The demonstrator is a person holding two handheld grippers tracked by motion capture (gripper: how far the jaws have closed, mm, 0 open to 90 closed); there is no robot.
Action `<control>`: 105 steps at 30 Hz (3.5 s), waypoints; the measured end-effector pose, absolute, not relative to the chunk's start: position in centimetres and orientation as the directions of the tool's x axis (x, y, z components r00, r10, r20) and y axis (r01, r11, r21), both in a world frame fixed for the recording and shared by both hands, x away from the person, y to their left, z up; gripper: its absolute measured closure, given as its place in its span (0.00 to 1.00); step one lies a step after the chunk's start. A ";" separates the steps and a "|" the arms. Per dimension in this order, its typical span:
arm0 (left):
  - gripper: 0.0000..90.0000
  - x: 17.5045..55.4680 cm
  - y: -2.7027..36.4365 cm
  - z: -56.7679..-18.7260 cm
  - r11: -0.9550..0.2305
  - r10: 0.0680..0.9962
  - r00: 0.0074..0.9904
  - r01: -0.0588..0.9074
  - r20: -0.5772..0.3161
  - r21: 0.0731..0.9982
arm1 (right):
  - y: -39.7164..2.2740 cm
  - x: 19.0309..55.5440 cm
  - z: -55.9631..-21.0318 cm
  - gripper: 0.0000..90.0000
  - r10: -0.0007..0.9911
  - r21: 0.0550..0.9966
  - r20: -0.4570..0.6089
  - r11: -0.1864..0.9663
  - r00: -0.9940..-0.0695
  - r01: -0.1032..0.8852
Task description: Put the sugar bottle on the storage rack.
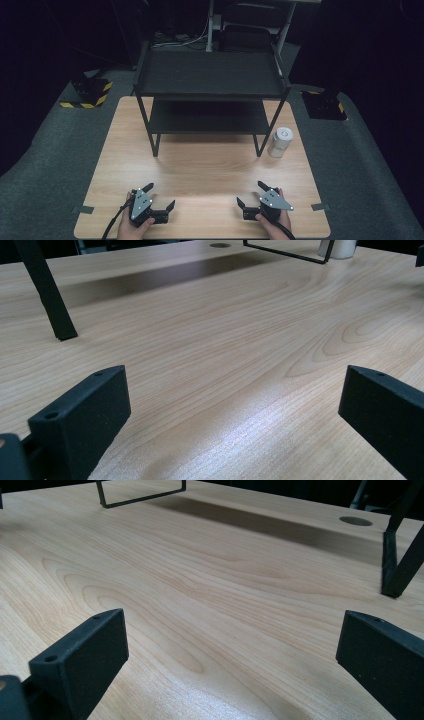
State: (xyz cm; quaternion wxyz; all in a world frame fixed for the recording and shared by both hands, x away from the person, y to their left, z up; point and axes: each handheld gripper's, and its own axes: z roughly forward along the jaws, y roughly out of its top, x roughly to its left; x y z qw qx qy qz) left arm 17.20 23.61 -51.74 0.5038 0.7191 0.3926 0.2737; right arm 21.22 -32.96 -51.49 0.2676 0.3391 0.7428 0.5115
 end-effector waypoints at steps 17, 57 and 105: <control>0.00 17.2 23.7 -51.7 -0.188 0.837 0.547 0.290 -0.002 0.939 | -32.9 21.2 -51.5 0.00 0.774 0.941 -0.057 0.252 -0.630 0.224; 0.00 17.1 23.7 -51.7 -0.193 0.834 0.551 0.284 0.004 0.939 | -34.7 18.7 -49.7 0.00 0.816 0.994 -0.047 0.097 -0.577 0.057; 0.00 17.3 24.1 -51.8 -0.181 0.824 0.567 0.284 -0.012 0.942 | -31.5 31.6 -50.4 0.16 0.992 0.974 -0.106 0.118 -0.072 0.194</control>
